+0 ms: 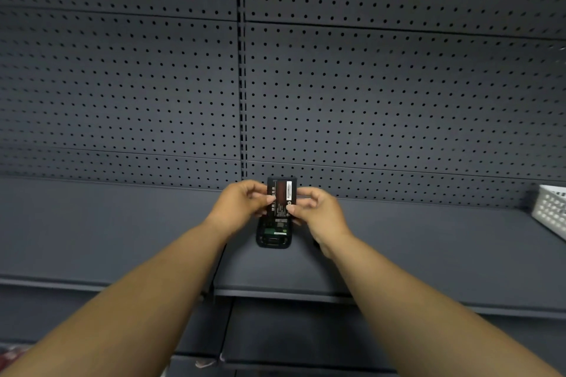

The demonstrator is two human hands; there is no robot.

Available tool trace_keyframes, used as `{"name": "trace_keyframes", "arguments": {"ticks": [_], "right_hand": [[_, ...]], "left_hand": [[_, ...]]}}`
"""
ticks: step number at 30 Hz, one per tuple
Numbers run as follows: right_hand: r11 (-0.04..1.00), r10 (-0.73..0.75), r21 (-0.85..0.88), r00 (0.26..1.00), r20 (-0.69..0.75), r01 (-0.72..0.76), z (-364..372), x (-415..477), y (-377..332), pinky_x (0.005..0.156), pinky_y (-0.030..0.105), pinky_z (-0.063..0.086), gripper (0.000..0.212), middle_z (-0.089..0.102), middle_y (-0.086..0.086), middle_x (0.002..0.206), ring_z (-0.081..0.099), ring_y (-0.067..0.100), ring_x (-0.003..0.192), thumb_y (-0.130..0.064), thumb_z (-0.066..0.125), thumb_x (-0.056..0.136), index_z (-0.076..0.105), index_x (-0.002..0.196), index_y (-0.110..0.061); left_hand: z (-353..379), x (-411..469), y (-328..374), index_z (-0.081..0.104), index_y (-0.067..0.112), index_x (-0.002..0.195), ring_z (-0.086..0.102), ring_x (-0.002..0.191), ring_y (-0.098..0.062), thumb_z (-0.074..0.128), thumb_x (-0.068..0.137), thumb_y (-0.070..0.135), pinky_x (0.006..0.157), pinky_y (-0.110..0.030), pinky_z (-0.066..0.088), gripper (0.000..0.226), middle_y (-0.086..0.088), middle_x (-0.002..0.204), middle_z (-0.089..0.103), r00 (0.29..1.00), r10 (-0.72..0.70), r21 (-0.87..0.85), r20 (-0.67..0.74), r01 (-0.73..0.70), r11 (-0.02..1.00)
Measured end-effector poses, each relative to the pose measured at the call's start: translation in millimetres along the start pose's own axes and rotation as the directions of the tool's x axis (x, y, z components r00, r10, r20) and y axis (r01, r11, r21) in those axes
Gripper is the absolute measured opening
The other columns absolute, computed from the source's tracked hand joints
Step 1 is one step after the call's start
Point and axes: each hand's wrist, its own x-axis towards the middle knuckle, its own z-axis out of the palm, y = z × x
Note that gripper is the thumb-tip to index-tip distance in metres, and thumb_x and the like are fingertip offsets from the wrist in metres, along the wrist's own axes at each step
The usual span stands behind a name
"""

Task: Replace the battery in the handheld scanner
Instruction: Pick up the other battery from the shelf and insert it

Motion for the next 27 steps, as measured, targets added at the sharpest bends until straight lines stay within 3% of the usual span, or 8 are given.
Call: {"name": "trace_keyframes", "arguments": {"ticks": [2,6,9,13,15,18,21,27], "right_hand": [[0.996,0.076,0.045,0.996,-0.045,-0.074,3.8,4.6,0.6,0.060,0.016,0.053,0.038,0.062,0.005,0.086,0.064,0.019,0.083,0.004,0.063,0.085,0.051,0.112,-0.018],[0.976,0.219,0.020,0.970,-0.108,-0.218,9.4,9.1,5.2,0.048,0.010,0.053,0.013,0.060,0.014,0.102,0.062,0.022,0.087,0.001,0.063,0.086,0.061,0.098,-0.003],[0.961,0.275,-0.010,0.955,-0.114,-0.278,10.2,12.0,11.6,0.043,0.009,0.052,0.016,0.060,0.018,0.096,0.060,0.017,0.066,-0.001,0.062,0.087,0.057,0.074,-0.006],[0.951,0.303,-0.035,0.948,-0.094,-0.307,9.7,17.1,19.0,0.049,0.010,0.053,0.018,0.063,0.013,0.078,0.061,0.015,0.058,-0.007,0.059,0.091,0.059,0.073,-0.006],[0.954,0.295,-0.024,0.953,-0.076,-0.297,9.4,18.7,20.6,0.055,0.010,0.054,0.019,0.062,0.009,0.072,0.062,0.012,0.060,-0.010,0.060,0.091,0.060,0.072,-0.007],[0.956,0.293,-0.001,0.956,-0.020,-0.293,10.2,19.3,20.0,0.068,0.013,0.056,0.009,0.067,0.012,0.084,0.065,0.013,0.072,-0.006,0.065,0.086,0.066,0.088,0.002],[0.958,0.284,-0.033,0.959,-0.015,-0.284,11.9,18.2,19.5,0.088,0.025,0.054,0.037,0.066,0.025,0.112,0.065,0.023,0.089,0.000,0.065,0.084,0.058,0.118,0.011],[0.954,0.278,-0.108,0.960,-0.041,-0.281,12.9,17.4,20.8,0.094,0.027,0.050,0.045,0.062,0.027,0.123,0.063,0.022,0.093,0.004,0.063,0.085,0.052,0.128,0.009]], "left_hand": [[0.1,4.6,-2.5,0.055,0.008,0.098,0.056,0.049,-0.004,0.061,0.087,0.002,0.046,-0.010,0.047,0.014,-0.004,0.073,0.058,0.996,-0.079,-0.050,-0.043,0.077,0.996],[-1.6,10.5,-12.3,0.057,0.005,0.097,0.055,0.063,-0.010,0.059,0.089,0.003,0.046,-0.007,0.049,0.009,-0.005,0.078,0.059,0.971,-0.238,-0.041,0.011,0.239,0.970],[-2.9,12.2,-17.9,0.060,0.005,0.079,0.058,0.062,-0.009,0.059,0.089,0.005,0.048,-0.007,0.051,0.010,-0.007,0.071,0.061,0.951,-0.297,-0.015,0.080,0.299,0.954],[-7.7,16.6,-22.1,0.062,0.005,0.071,0.062,0.045,-0.001,0.060,0.089,0.008,0.050,-0.007,0.052,0.019,0.000,0.050,0.066,0.936,-0.330,0.015,0.122,0.331,0.944],[-10.0,17.4,-22.3,0.063,0.005,0.071,0.062,0.046,-0.001,0.061,0.088,0.008,0.051,-0.007,0.052,0.018,-0.005,0.058,0.066,0.933,-0.331,0.022,0.142,0.331,0.943],[-12.1,17.9,-23.8,0.064,0.005,0.073,0.064,0.058,-0.003,0.063,0.087,0.007,0.055,-0.007,0.053,0.014,-0.006,0.070,0.065,0.934,-0.317,0.051,0.163,0.313,0.948],[-13.4,20.4,-26.9,0.066,0.004,0.080,0.063,0.067,-0.007,0.063,0.086,0.006,0.056,-0.007,0.052,0.007,-0.005,0.075,0.066,0.938,-0.304,0.097,0.169,0.291,0.952],[-11.8,26.8,-33.6,0.065,-0.002,0.104,0.060,0.070,-0.010,0.064,0.085,0.003,0.065,-0.009,0.052,0.019,-0.003,0.078,0.064,0.946,-0.286,0.211,0.151,0.252,0.944]]}}
